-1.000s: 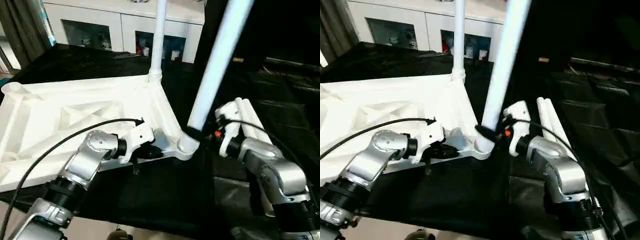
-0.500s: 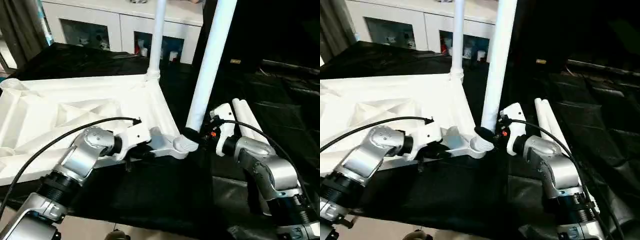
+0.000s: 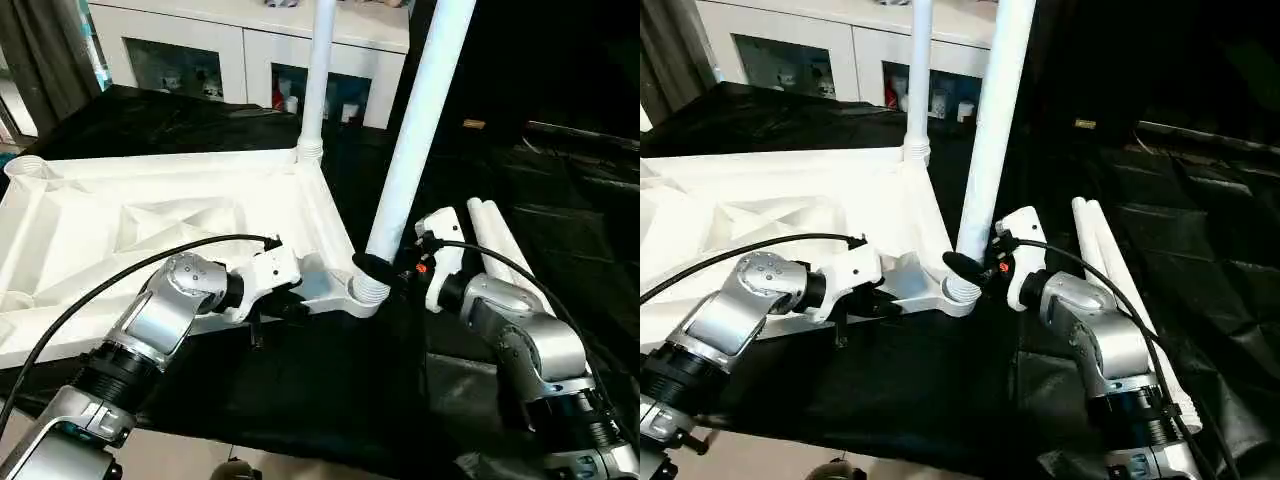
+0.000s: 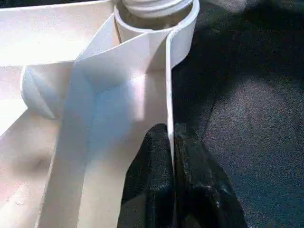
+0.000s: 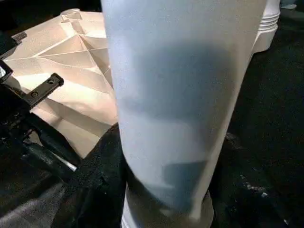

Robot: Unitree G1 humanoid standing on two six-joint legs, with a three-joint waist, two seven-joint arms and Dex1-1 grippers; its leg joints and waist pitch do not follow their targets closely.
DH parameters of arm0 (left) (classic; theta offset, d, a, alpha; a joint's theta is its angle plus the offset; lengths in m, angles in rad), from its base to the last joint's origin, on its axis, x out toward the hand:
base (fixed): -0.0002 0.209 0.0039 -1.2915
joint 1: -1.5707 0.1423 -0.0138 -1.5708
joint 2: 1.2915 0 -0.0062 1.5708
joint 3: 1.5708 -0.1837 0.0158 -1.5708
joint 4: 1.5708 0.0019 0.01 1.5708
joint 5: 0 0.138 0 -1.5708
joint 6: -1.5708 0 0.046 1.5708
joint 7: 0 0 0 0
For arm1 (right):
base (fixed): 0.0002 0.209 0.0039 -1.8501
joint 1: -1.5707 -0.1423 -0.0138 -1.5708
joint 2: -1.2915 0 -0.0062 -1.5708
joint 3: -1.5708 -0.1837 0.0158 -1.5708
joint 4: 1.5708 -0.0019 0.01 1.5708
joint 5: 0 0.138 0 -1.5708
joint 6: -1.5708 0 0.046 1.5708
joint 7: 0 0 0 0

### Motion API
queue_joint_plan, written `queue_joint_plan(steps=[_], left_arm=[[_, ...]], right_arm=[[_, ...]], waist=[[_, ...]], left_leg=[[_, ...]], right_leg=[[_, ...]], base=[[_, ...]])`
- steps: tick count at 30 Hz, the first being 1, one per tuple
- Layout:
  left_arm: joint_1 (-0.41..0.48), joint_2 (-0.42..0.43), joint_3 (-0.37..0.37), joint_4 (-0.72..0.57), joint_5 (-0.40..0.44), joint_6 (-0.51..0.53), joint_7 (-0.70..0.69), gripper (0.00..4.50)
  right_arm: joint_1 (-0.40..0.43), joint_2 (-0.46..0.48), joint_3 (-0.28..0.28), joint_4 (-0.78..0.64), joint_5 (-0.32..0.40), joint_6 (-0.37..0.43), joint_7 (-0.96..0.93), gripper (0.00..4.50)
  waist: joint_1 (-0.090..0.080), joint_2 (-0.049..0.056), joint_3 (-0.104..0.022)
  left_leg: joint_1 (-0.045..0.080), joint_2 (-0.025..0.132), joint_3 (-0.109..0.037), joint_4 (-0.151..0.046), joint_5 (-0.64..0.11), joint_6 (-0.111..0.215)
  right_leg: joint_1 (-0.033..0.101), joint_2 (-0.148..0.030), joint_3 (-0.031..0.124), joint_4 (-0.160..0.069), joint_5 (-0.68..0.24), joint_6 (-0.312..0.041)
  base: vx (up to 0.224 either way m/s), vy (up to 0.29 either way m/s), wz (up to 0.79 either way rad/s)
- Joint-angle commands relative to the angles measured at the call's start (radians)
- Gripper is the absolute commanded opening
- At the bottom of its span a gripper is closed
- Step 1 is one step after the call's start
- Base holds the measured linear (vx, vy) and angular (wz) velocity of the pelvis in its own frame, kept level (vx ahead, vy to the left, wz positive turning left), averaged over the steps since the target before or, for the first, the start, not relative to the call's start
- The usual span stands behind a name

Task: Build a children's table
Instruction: Insert table leg to table base

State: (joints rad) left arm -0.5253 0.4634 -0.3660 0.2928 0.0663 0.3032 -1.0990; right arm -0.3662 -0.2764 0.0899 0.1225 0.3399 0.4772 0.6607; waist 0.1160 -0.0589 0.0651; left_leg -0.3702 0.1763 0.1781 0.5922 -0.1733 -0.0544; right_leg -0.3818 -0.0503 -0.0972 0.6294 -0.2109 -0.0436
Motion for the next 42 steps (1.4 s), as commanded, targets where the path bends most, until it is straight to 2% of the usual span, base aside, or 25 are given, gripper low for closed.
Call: queue_joint_plan(steps=[1, 7, 9, 13, 14, 17, 20, 21, 23, 24, 27, 31, 34, 36, 42], left_arm=[[-0.012, -0.011, 0.023, -0.020, -0.033, -0.040, 0.003, 0.00], [-0.014, -0.016, 0.025, -0.004, -0.037, -0.073, 0.000, 0.00], [-0.018, -0.024, 0.034, -0.001, -0.065, -0.040, -0.026, 0.46], [-0.030, -0.034, 0.041, 0.021, -0.064, -0.066, -0.011, 0.68], [-0.033, -0.037, 0.041, 0.030, -0.060, -0.077, -0.004, 0.75], [-0.046, -0.042, 0.036, 0.057, -0.053, -0.087, -0.007, 0.75], [-0.054, -0.038, 0.025, 0.082, -0.030, -0.096, -0.001, 0.75], [-0.054, -0.036, 0.022, 0.085, -0.029, -0.089, -0.003, 0.75], [-0.051, -0.031, 0.018, 0.091, -0.031, -0.081, -0.015, 0.75], [-0.050, -0.029, 0.017, 0.092, -0.033, -0.080, -0.019, 0.75], [-0.044, -0.025, 0.011, 0.094, -0.036, -0.078, -0.027, 0.75], [-0.048, -0.031, 0.014, 0.110, -0.038, -0.070, -0.023, 0.75], [-0.051, -0.030, 0.012, 0.116, -0.025, -0.083, -0.012, 0.75], [-0.052, -0.028, 0.010, 0.120, -0.018, -0.090, -0.008, 0.75], [-0.059, -0.030, 0.015, 0.127, -0.024, -0.093, -0.007, 0.75]], right_arm=[[-0.027, -0.005, -0.004, 0.008, -0.013, -0.016, 0.002, 1.91], [-0.033, -0.003, -0.001, 0.005, -0.013, -0.014, 0.004, 1.91], [-0.033, -0.002, -0.001, 0.006, -0.014, -0.014, 0.005, 1.91], [-0.037, -0.003, 0.001, 0.014, -0.016, -0.020, 0.011, 1.91], [-0.036, -0.003, 0.001, 0.013, -0.017, -0.020, 0.012, 1.91], [-0.037, -0.002, 0.002, 0.011, -0.018, -0.020, 0.016, 1.91], [-0.036, -0.001, 0.003, 0.009, -0.019, -0.020, 0.016, 1.91], [-0.034, 0.000, 0.004, 0.008, -0.019, -0.020, 0.015, 1.91], [-0.032, 0.002, 0.004, 0.005, -0.020, -0.020, 0.013, 1.91], [-0.031, 0.002, 0.004, 0.004, -0.020, -0.020, 0.013, 1.91], [-0.029, 0.003, 0.005, 0.004, -0.023, -0.021, 0.012, 1.91], [-0.031, 0.003, 0.005, 0.008, -0.026, -0.022, 0.013, 1.91], [-0.030, 0.007, 0.005, 0.005, -0.027, -0.022, 0.009, 1.91], [-0.030, 0.008, 0.006, 0.004, -0.028, -0.023, 0.008, 1.91], [-0.028, 0.008, 0.006, 0.003, -0.028, -0.023, 0.009, 1.91]], waist=[[0.002, 0.011, -0.072], [0.003, 0.010, -0.071], [0.002, 0.010, -0.071], [0.004, 0.009, -0.071], [0.004, 0.012, -0.072], [0.002, 0.008, -0.072], [0.002, 0.010, -0.072], [0.002, 0.015, -0.072], [0.001, 0.013, -0.073], [0.000, 0.016, -0.072], [0.000, 0.016, -0.071], [0.000, 0.016, -0.073], [0.001, 0.020, -0.074], [0.001, 0.020, -0.073], [0.001, 0.018, -0.071]], left_leg=[[0.015, 0.069, -0.027, -0.064, -0.132, 0.012], [0.016, 0.069, -0.026, -0.064, -0.129, 0.015], [0.016, 0.069, -0.026, -0.065, -0.133, 0.012], [0.017, 0.070, -0.027, -0.064, -0.138, 0.011], [0.017, 0.071, -0.027, -0.065, -0.136, 0.010], [0.015, 0.067, -0.027, -0.064, -0.135, 0.012], [0.014, 0.066, -0.026, -0.063, -0.133, 0.011], [0.015, 0.067, -0.027, -0.063, -0.133, 0.010], [0.016, 0.070, -0.028, -0.064, -0.135, 0.008], [0.017, 0.070, -0.028, -0.065, -0.144, 0.006], [0.018, 0.070, -0.028, -0.066, -0.156, 0.001], [0.018, 0.069, -0.028, -0.065, -0.144, 0.003], [0.019, 0.071, -0.029, -0.065, -0.146, 0.002], [0.018, 0.071, -0.029, -0.065, -0.151, 0.001], [0.019, 0.070, -0.028, -0.066, -0.166, -0.004]], right_leg=[[0.050, -0.121, 0.074, -0.080, -0.139, -0.151], [0.050, -0.121, 0.074, -0.081, -0.141, -0.147], [0.049, -0.121, 0.074, -0.081, -0.152, -0.146], [0.049, -0.120, 0.074, -0.080, -0.147, -0.153], [0.049, -0.120, 0.073, -0.078, -0.141, -0.154], [0.051, -0.120, 0.074, -0.080, -0.144, -0.144], [0.052, -0.120, 0.074, -0.082, -0.153, -0.136], [0.051, -0.120, 0.075, -0.082, -0.151, -0.134], [0.051, -0.121, 0.074, -0.080, -0.137, -0.144], [0.050, -0.121, 0.074, -0.081, -0.140, -0.149], [0.050, -0.121, 0.075, -0.083, -0.154, -0.150], [0.051, -0.120, 0.075, -0.079, -0.130, -0.153], [0.051, -0.121, 0.075, -0.078, -0.116, -0.158], [0.052, -0.122, 0.075, -0.079, -0.113, -0.162], [0.051, -0.123, 0.075, -0.083, -0.147, -0.158]], base=[[0.000, 0.000, 0.00], [0.000, 0.000, 0.00], [0.000, 0.000, 0.00], [0.000, 0.000, 0.00], [0.000, 0.000, 0.00], [0.000, 0.000, 0.00], [0.000, 0.000, 0.00], [0.000, 0.000, 0.00], [0.000, 0.000, 0.00], [0.000, 0.000, 0.00], [0.000, 0.000, 0.00], [0.000, 0.000, 0.00], [0.000, 0.000, 0.00], [0.000, 0.000, 0.00], [0.000, 0.000, 0.00]])
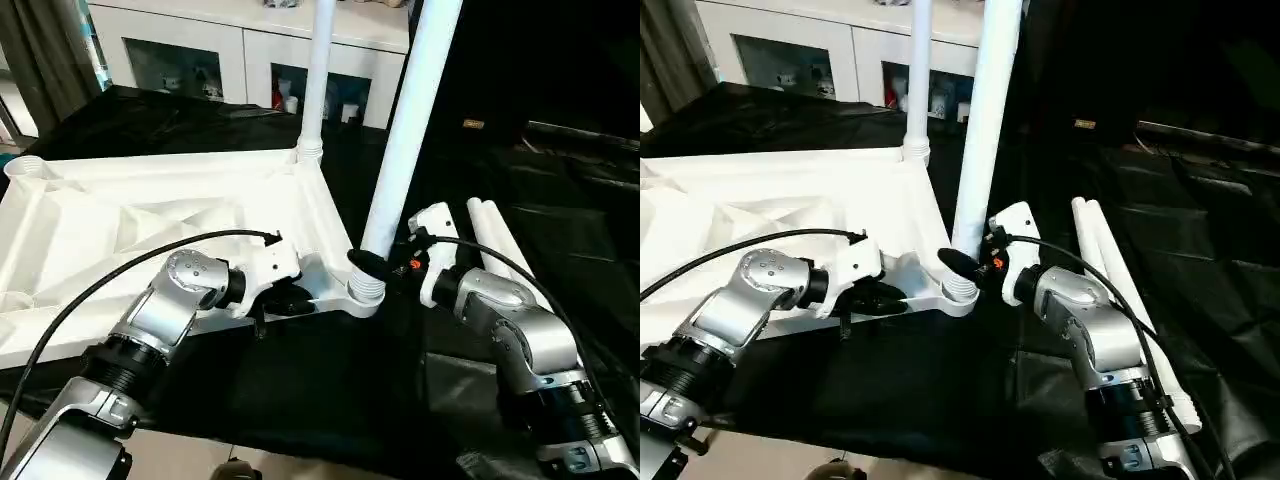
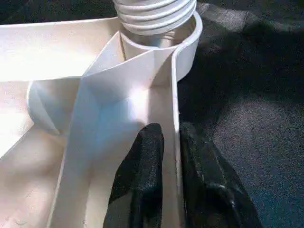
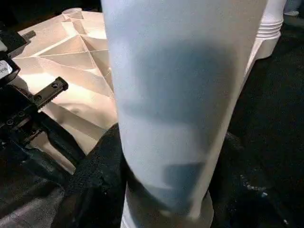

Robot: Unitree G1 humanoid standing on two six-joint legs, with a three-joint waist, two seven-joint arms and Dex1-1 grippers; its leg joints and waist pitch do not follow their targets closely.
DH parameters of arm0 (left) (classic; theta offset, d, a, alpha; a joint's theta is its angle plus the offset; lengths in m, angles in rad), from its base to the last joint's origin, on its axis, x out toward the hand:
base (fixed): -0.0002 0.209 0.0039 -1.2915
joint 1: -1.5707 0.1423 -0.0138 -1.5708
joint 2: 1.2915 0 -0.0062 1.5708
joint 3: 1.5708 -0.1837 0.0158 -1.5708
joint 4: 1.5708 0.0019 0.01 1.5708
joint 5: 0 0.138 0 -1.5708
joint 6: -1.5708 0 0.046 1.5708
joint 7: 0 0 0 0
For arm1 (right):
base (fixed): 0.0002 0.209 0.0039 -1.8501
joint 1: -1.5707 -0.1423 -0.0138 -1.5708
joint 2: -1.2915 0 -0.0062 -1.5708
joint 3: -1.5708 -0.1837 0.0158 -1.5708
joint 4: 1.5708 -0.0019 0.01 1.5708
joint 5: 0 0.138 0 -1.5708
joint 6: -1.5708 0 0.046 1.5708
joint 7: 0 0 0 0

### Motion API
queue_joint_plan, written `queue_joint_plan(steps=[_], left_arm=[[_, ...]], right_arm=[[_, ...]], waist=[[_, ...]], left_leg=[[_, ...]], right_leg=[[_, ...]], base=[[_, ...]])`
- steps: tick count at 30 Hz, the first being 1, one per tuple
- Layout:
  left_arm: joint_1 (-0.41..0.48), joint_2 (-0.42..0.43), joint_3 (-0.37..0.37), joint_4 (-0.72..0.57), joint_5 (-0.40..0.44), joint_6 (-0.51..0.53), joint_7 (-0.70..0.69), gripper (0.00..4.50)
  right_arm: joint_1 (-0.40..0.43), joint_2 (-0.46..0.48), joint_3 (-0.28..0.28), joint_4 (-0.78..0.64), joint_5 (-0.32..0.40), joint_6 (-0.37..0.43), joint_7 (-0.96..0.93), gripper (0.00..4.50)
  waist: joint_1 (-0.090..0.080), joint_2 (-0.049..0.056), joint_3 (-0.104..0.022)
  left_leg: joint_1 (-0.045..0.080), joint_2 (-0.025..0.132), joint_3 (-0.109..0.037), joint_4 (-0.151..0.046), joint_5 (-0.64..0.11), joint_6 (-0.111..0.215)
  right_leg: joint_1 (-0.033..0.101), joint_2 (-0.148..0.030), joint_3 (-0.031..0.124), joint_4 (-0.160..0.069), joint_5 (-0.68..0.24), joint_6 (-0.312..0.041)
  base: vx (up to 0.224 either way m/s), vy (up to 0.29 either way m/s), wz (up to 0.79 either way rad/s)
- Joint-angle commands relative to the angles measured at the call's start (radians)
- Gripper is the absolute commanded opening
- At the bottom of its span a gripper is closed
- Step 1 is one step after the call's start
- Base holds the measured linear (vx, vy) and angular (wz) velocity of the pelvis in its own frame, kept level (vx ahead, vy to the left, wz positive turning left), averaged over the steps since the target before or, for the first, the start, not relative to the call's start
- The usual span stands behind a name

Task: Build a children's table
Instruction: Insert table leg to table base

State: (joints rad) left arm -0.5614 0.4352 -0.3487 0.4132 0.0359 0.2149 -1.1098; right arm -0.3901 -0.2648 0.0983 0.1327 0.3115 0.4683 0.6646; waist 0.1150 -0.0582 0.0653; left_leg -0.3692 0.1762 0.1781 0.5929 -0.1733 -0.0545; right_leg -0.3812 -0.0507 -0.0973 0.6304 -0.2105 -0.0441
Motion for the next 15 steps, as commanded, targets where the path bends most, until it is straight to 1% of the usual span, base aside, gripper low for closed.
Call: queue_joint_plan(steps=[1, 2, 3, 4, 6, 8, 9, 10, 12, 15], left_arm=[[-0.023, -0.001, -0.004, 0.008, 0.005, -0.006, -0.003, 0.75], [-0.022, 0.000, -0.005, 0.008, 0.005, -0.007, -0.006, 0.75], [-0.022, 0.001, -0.006, 0.010, 0.006, -0.009, -0.009, 0.57], [-0.021, 0.001, -0.004, 0.012, 0.006, -0.011, -0.010, 0.57], [-0.019, 0.001, -0.002, 0.009, 0.003, -0.007, -0.010, 0.57], [-0.016, 0.003, 0.000, 0.001, -0.006, 0.001, -0.020, 0.29], [-0.016, 0.003, 0.000, 0.001, -0.006, 0.001, -0.020, 0.29], [-0.016, 0.005, 0.000, -0.001, -0.010, 0.006, -0.026, 0.20], [-0.017, 0.006, 0.000, 0.000, -0.012, 0.008, -0.031, 0.16], [-0.018, 0.004, -0.001, -0.002, -0.015, 0.014, -0.036, 0.00]], right_arm=[[-0.004, -0.003, -0.003, -0.006, -0.001, -0.014, 0.005, 1.91], [-0.004, -0.003, -0.004, -0.006, -0.001, -0.014, 0.006, 1.91], [-0.006, -0.001, -0.004, -0.003, -0.002, -0.014, 0.005, 1.91], [-0.007, 0.001, -0.004, 0.000, -0.003, -0.014, 0.005, 1.91], [-0.010, 0.002, -0.003, 0.009, -0.007, -0.016, 0.003, 1.91], [-0.022, 0.006, 0.001, 0.041, -0.022, -0.023, -0.008, 1.91], [-0.022, 0.006, 0.001, 0.041, -0.022, -0.023, -0.008, 1.91], [-0.033, 0.009, 0.005, 0.065, -0.033, -0.024, -0.018, 1.91], [-0.049, 0.016, 0.014, 0.085, -0.041, -0.018, -0.021, 1.91], [-0.056, 0.017, 0.025, 0.089, -0.043, -0.005, -0.013, 1.91]], waist=[[0.002, 0.018, -0.072], [0.002, 0.018, -0.072], [0.002, 0.016, -0.072], [0.003, 0.017, -0.073], [0.002, 0.017, -0.072], [0.003, 0.017, -0.072], [0.001, 0.018, -0.072], [0.002, 0.019, -0.072], [-0.002, 0.016, -0.071], [0.000, 0.017, -0.070]], left_leg=[[0.018, 0.070, -0.029, -0.066, -0.167, -0.004], [0.018, 0.071, -0.029, -0.066, -0.166, -0.005], [0.018, 0.071, -0.029, -0.067, -0.165, -0.004], [0.018, 0.072, -0.029, -0.067, -0.160, -0.003], [0.018, 0.071, -0.029, -0.067, -0.156, -0.001], [0.017, 0.071, -0.029, -0.066, -0.158, -0.001], [0.017, 0.070, -0.029, -0.067, -0.157, -0.003], [0.017, 0.070, -0.029, -0.066, -0.160, -0.004], [0.016, 0.069, -0.030, -0.068, -0.164, -0.007], [0.019, 0.070, -0.029, -0.067, -0.173, -0.008]], right_leg=[[0.051, -0.123, 0.076, -0.084, -0.154, -0.155], [0.051, -0.122, 0.075, -0.084, -0.155, -0.154], [0.050, -0.121, 0.075, -0.084, -0.154, -0.153], [0.050, -0.122, 0.075, -0.082, -0.144, -0.155], [0.050, -0.121, 0.075, -0.081, -0.134, -0.158], [0.050, -0.123, 0.076, -0.082, -0.136, -0.162], [0.049, -0.122, 0.075, -0.081, -0.138, -0.164], [0.049, -0.123, 0.075, -0.082, -0.142, -0.164], [0.051, -0.121, 0.074, -0.082, -0.156, -0.162], [0.049, -0.123, 0.076, -0.087, -0.183, -0.151]], base=[[0.000, 0.000, 0.00], [0.000, 0.000, 0.00], [0.000, 0.000, 0.00], [0.000, 0.000, 0.00], [0.000, 0.000, 0.00], [0.000, 0.000, 0.00], [0.000, 0.000, 0.00], [0.000, 0.000, 0.00], [0.000, 0.000, 0.00], [0.000, 0.000, 0.00]])
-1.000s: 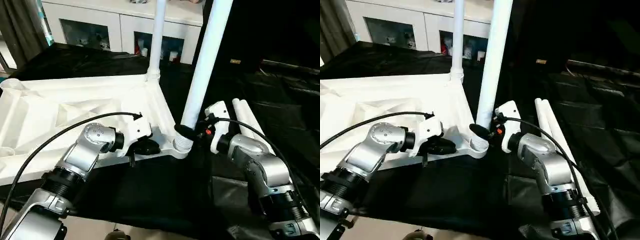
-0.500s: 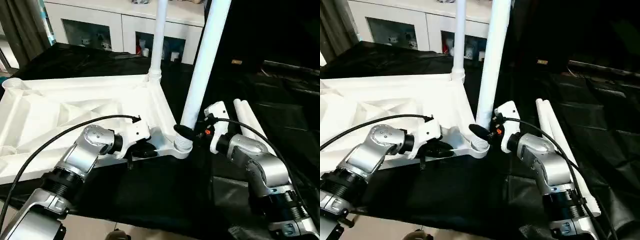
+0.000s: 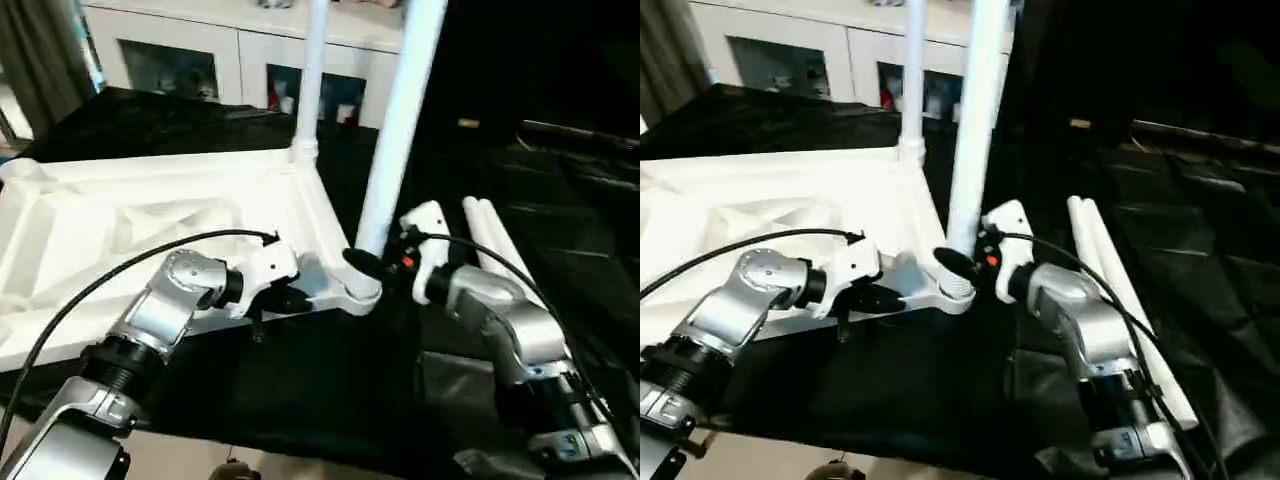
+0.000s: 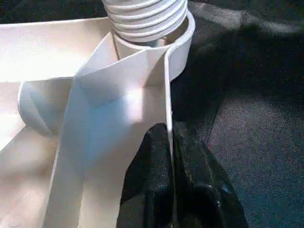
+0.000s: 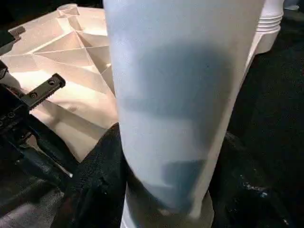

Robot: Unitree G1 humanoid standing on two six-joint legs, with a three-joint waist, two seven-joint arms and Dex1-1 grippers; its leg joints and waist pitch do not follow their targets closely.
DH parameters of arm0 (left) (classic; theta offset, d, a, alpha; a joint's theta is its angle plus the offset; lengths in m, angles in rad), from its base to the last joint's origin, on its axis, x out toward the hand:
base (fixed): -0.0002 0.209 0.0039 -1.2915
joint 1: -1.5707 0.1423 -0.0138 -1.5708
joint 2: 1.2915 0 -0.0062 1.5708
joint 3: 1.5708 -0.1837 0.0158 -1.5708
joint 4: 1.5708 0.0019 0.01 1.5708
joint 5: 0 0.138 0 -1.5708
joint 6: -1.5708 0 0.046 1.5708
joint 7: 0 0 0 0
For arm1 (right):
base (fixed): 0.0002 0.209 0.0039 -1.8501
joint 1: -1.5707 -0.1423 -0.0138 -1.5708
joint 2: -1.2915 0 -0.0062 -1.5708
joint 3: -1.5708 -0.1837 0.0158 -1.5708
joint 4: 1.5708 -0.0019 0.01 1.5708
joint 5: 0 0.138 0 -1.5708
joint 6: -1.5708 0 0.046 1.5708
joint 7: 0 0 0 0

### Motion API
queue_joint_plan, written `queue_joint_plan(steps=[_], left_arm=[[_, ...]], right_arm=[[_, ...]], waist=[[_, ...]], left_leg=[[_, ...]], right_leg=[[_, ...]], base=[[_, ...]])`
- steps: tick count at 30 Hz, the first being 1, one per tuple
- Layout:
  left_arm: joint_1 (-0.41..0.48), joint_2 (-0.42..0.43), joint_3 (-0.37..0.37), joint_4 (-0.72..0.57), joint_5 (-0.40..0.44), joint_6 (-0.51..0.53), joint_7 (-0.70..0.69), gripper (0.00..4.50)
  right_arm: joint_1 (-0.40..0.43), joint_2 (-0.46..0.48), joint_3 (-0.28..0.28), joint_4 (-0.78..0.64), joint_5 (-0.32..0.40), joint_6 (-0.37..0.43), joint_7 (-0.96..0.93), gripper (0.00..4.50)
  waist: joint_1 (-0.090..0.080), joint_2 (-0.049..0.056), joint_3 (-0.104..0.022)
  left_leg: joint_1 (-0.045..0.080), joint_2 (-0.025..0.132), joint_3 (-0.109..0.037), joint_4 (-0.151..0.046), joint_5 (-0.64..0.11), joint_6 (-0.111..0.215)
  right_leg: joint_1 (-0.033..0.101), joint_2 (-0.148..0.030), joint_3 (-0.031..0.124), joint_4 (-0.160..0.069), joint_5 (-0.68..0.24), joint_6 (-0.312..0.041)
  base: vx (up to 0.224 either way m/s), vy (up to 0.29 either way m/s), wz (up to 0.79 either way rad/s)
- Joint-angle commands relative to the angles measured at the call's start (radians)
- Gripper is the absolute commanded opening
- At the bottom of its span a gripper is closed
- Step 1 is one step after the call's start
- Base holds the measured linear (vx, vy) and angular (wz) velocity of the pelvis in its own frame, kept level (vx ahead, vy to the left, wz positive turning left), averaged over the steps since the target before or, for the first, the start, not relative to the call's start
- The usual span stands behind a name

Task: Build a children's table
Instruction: Insert table leg to table base

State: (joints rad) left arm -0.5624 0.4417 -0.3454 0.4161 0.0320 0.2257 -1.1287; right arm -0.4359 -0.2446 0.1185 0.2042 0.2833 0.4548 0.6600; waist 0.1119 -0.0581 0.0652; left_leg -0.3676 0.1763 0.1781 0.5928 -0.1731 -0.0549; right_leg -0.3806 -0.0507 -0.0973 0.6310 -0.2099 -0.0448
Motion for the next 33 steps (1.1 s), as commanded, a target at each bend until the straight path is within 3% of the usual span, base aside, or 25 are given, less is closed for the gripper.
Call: queue_joint_plan(steps=[1, 7, 15, 18, 24, 25, 30, 31, 33], left_arm=[[-0.019, -0.003, -0.004, -0.002, -0.009, 0.001, -0.017, 0.00], [-0.033, -0.003, -0.005, 0.018, -0.002, -0.010, -0.019, 0.00], [-0.040, -0.003, -0.007, 0.024, 0.002, -0.011, -0.021, 0.00], [-0.042, -0.006, -0.008, 0.025, -0.002, -0.013, -0.027, 0.00], [-0.044, -0.005, -0.010, 0.027, 0.002, -0.018, -0.030, 0.00], [-0.044, -0.005, -0.009, 0.025, 0.002, -0.019, -0.030, 0.00], [-0.049, -0.003, -0.011, 0.035, 0.009, -0.031, -0.027, 0.00], [-0.052, -0.003, -0.010, 0.040, 0.012, -0.035, -0.024, 0.00], [-0.054, -0.005, -0.007, 0.044, 0.012, -0.040, -0.018, 0.00]], right_arm=[[-0.012, -0.005, 0.009, 0.020, -0.019, 0.012, -0.007, 1.91], [-0.017, -0.011, 0.017, 0.031, -0.015, 0.047, 0.010, 1.91], [-0.001, -0.029, 0.005, -0.027, 0.023, 0.088, 0.050, 1.91], [-0.011, -0.020, -0.004, 0.000, 0.019, 0.073, 0.046, 1.91], [-0.021, -0.005, -0.009, 0.037, 0.014, 0.050, 0.043, 1.91], [-0.020, 0.011, -0.026, 0.060, 0.028, 0.018, 0.050, 1.91], [-0.018, 0.031, -0.065, 0.099, 0.055, -0.040, 0.065, 1.91], [-0.013, 0.039, -0.083, 0.110, 0.072, -0.049, 0.073, 1.91], [0.000, 0.048, -0.106, 0.125, 0.092, -0.067, 0.084, 1.91]], waist=[[0.003, 0.016, -0.070], [0.005, 0.024, -0.071], [0.007, 0.023, -0.072], [0.006, 0.018, -0.072], [0.006, 0.020, -0.071], [0.007, 0.026, -0.071], [0.005, 0.024, -0.070], [0.005, 0.020, -0.071], [0.006, 0.022, -0.070]], left_leg=[[0.017, 0.070, -0.029, -0.068, -0.170, -0.008], [0.019, 0.070, -0.030, -0.068, -0.183, -0.012], [0.018, 0.072, -0.030, -0.068, -0.170, -0.009], [0.018, 0.071, -0.029, -0.067, -0.171, -0.010], [0.018, 0.072, -0.030, -0.069, -0.184, -0.014], [0.019, 0.071, -0.031, -0.068, -0.191, -0.016], [0.019, 0.072, -0.031, -0.068, -0.201, -0.016], [0.018, 0.071, -0.030, -0.068, -0.200, -0.013], [0.019, 0.072, -0.030, -0.068, -0.198, -0.011]], right_leg=[[0.049, -0.123, 0.076, -0.086, -0.181, -0.149], [0.048, -0.123, 0.076, -0.088, -0.183, -0.152], [0.049, -0.122, 0.075, -0.082, -0.143, -0.162], [0.049, -0.122, 0.075, -0.082, -0.139, -0.165], [0.049, -0.124, 0.075, -0.087, -0.179, -0.156], [0.047, -0.125, 0.075, -0.087, -0.184, -0.157], [0.048, -0.125, 0.075, -0.090, -0.190, -0.161], [0.048, -0.124, 0.075, -0.090, -0.192, -0.160], [0.048, -0.126, 0.075, -0.091, -0.198, -0.161]], base=[[0.000, 0.000, 0.00], [0.000, 0.000, 0.00], [0.000, 0.000, 0.00], [0.000, 0.000, 0.00], [0.000, 0.000, 0.00], [0.000, 0.000, 0.00], [0.000, 0.000, 0.00], [0.000, 0.000, 0.00], [0.000, 0.000, 0.00]])
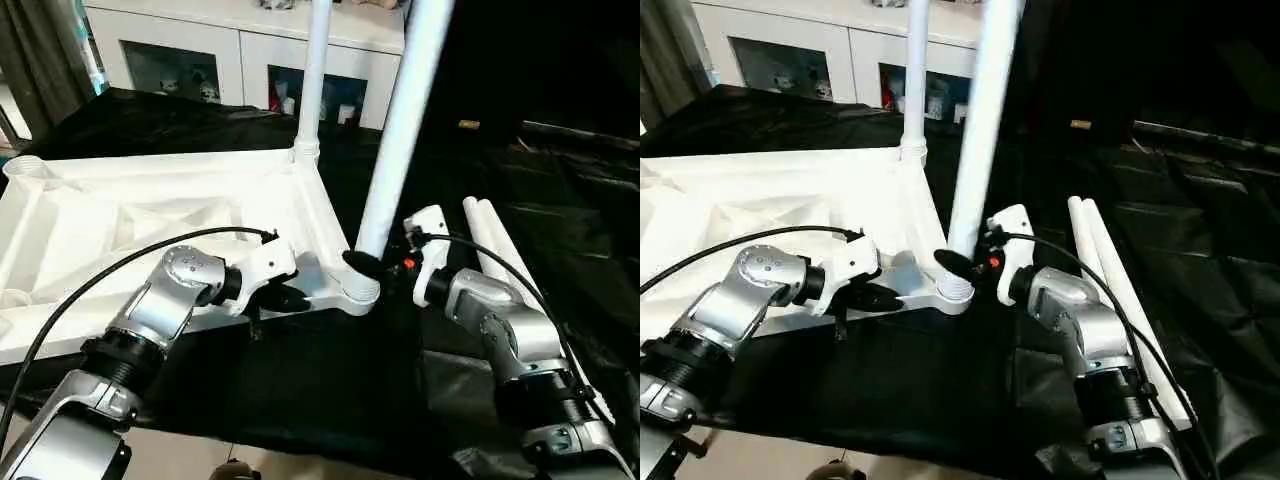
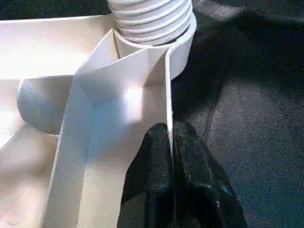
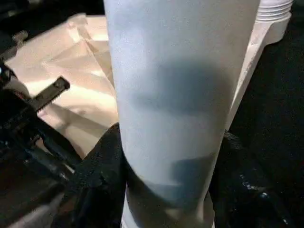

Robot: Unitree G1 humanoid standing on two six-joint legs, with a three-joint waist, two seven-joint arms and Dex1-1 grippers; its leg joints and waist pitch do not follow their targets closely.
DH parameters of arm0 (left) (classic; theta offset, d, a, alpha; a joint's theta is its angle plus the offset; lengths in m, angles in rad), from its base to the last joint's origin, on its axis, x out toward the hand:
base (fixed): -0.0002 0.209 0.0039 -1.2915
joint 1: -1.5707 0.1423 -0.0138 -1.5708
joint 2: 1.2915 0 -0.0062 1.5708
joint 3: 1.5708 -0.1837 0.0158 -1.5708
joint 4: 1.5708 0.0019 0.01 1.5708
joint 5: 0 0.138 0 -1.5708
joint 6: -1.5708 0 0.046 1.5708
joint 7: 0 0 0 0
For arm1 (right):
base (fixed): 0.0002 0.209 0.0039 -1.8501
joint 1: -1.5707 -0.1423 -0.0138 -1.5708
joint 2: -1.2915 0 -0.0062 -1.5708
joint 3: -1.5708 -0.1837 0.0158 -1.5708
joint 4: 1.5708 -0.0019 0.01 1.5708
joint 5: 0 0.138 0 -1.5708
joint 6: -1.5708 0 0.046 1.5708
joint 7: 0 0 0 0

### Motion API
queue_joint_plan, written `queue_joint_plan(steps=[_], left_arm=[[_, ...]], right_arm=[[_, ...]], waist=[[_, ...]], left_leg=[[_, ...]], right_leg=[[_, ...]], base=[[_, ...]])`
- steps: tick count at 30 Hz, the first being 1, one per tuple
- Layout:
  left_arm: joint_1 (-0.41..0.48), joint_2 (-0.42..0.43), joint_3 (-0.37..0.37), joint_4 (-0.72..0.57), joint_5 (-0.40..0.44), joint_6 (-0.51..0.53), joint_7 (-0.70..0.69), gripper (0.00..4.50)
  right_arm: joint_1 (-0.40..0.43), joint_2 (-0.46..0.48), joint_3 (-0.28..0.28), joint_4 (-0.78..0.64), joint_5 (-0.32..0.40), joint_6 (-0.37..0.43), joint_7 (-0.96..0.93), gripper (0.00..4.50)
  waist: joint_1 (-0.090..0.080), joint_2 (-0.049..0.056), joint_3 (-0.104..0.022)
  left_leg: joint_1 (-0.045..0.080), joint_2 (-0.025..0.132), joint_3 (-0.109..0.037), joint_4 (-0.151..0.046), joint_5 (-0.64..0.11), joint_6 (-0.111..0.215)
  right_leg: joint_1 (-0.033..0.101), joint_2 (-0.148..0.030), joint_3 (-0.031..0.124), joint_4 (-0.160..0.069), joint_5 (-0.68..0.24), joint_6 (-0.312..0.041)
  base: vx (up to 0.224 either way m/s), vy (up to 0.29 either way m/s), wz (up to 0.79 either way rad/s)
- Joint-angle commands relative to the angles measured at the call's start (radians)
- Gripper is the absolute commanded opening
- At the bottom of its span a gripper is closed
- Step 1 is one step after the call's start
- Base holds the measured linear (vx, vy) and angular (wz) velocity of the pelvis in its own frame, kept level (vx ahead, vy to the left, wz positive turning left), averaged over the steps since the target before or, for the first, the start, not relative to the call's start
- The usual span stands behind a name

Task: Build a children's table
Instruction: Insert table leg to table base

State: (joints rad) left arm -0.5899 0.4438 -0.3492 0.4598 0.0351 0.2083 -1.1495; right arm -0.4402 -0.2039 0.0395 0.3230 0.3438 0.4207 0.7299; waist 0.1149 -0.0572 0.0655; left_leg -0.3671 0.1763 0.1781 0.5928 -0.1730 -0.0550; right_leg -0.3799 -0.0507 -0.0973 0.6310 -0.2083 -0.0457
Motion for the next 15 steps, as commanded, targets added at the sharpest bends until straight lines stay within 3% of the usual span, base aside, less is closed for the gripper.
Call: queue_joint_plan(steps=[1, 8, 14, 15], left_arm=[[-0.028, -0.009, -0.001, 0.003, 0.008, -0.024, 0.005, 0.00], [-0.034, -0.006, 0.000, 0.010, 0.008, -0.032, 0.004, 0.00], [-0.041, -0.006, 0.002, 0.020, 0.010, -0.046, 0.008, 0.00], [-0.042, -0.005, 0.004, 0.023, 0.012, -0.051, 0.012, 0.00]], right_arm=[[0.011, 0.010, -0.032, 0.018, 0.033, -0.048, 0.020, 1.91], [0.039, 0.032, -0.061, 0.096, 0.036, -0.146, 0.035, 1.91], [0.069, 0.049, -0.082, 0.161, 0.028, -0.226, 0.047, 1.91], [0.079, 0.053, -0.088, 0.188, 0.024, -0.255, 0.049, 1.91]], waist=[[0.004, 0.019, -0.071], [0.005, 0.026, -0.071], [0.005, 0.025, -0.070], [0.006, 0.032, -0.071]], left_leg=[[0.017, 0.072, -0.030, -0.068, -0.196, -0.009], [0.017, 0.072, -0.031, -0.068, -0.201, -0.005], [0.017, 0.072, -0.031, -0.069, -0.217, -0.006], [0.017, 0.073, -0.033, -0.069, -0.217, -0.008]], right_leg=[[0.048, -0.126, 0.075, -0.090, -0.198, -0.160], [0.046, -0.128, 0.074, -0.092, -0.207, -0.167], [0.045, -0.128, 0.074, -0.093, -0.209, -0.172], [0.046, -0.130, 0.074, -0.092, -0.212, -0.172]], base=[[0.000, 0.000, 0.00], [0.000, 0.000, 0.00], [0.000, 0.000, 0.00], [0.000, 0.000, 0.00]])
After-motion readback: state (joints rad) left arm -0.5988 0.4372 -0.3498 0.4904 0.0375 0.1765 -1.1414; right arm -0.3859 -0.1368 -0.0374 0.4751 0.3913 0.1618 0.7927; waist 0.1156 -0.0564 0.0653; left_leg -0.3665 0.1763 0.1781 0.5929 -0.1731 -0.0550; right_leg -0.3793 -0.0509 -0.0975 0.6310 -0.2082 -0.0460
